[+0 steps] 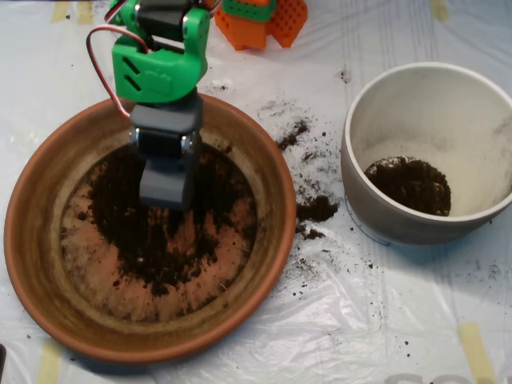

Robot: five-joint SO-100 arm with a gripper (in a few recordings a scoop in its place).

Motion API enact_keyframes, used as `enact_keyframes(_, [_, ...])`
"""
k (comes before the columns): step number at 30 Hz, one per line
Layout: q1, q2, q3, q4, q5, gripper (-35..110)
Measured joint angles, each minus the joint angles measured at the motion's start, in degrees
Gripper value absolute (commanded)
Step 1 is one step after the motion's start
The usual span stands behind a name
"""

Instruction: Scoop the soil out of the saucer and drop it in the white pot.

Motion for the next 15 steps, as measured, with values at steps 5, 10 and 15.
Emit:
enact_keyframes(5, [-3.9,6.5,-0.5,3.8,-0.3,-1])
enact_keyframes(10, [-8.6,13.1,-3.7,9.0,-0.3,-1])
enact_keyframes(15, [-15.2,17.8,-7.0,13.5,0.3,-1])
